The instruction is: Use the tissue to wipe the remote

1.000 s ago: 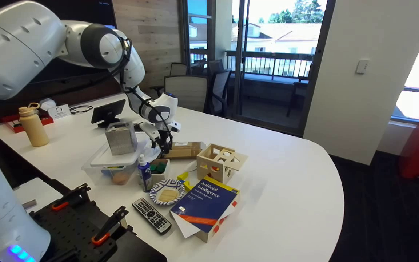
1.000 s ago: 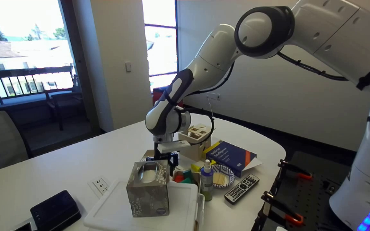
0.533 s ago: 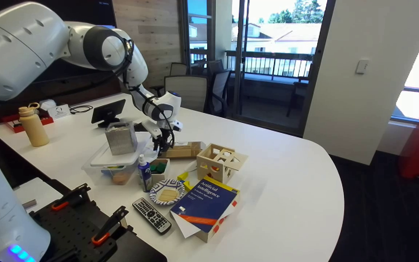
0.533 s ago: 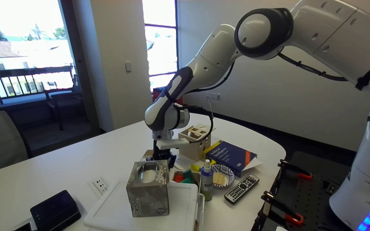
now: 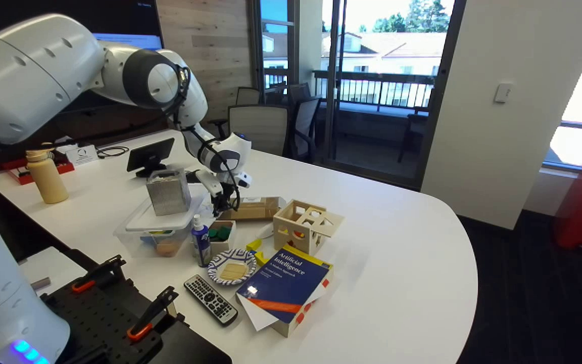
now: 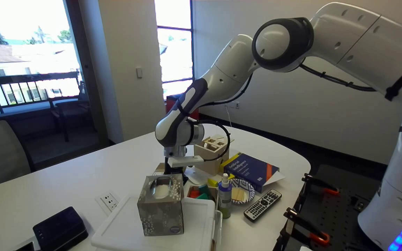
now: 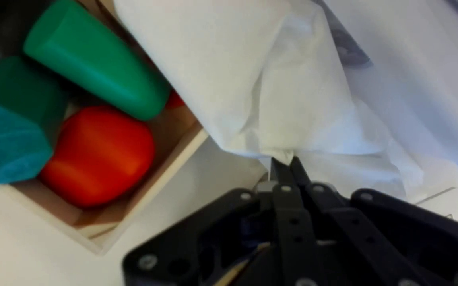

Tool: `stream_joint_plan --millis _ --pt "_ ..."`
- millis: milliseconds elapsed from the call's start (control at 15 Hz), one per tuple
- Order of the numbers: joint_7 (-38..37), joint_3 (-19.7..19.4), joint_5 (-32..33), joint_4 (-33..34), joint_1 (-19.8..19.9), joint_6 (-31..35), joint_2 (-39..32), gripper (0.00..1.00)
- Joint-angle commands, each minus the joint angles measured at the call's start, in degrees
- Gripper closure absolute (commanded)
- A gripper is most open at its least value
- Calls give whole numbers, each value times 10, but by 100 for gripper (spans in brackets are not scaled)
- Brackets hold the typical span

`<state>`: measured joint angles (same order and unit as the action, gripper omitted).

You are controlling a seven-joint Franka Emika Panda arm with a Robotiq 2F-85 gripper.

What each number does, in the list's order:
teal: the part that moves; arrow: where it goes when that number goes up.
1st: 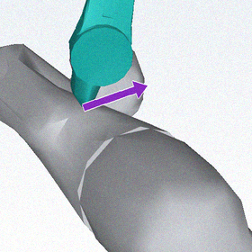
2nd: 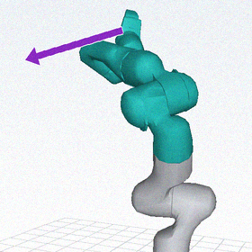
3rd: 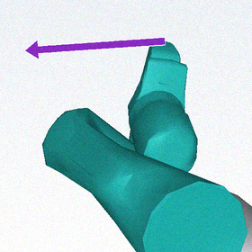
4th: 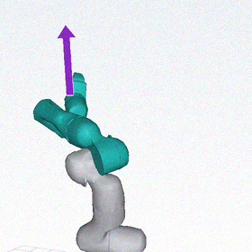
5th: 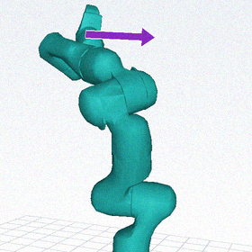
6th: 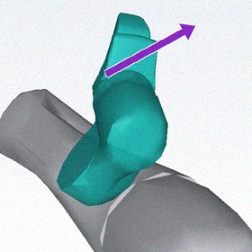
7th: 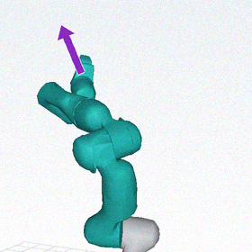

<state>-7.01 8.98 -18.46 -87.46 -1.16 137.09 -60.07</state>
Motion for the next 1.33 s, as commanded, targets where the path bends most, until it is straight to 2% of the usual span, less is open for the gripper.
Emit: stream_joint_plan --millis 0,333,600,867,1267 --pt "11 13 -13 6 16 -17 14 100" --pt "8 10 -19 -43 31 0 93 100" --pt "14 9 -32 -103 55 -16 174 100" --pt "21 3 -69 -221 78 5 284 100" --pt "1 -25 -143 -399 75 75 425 100"
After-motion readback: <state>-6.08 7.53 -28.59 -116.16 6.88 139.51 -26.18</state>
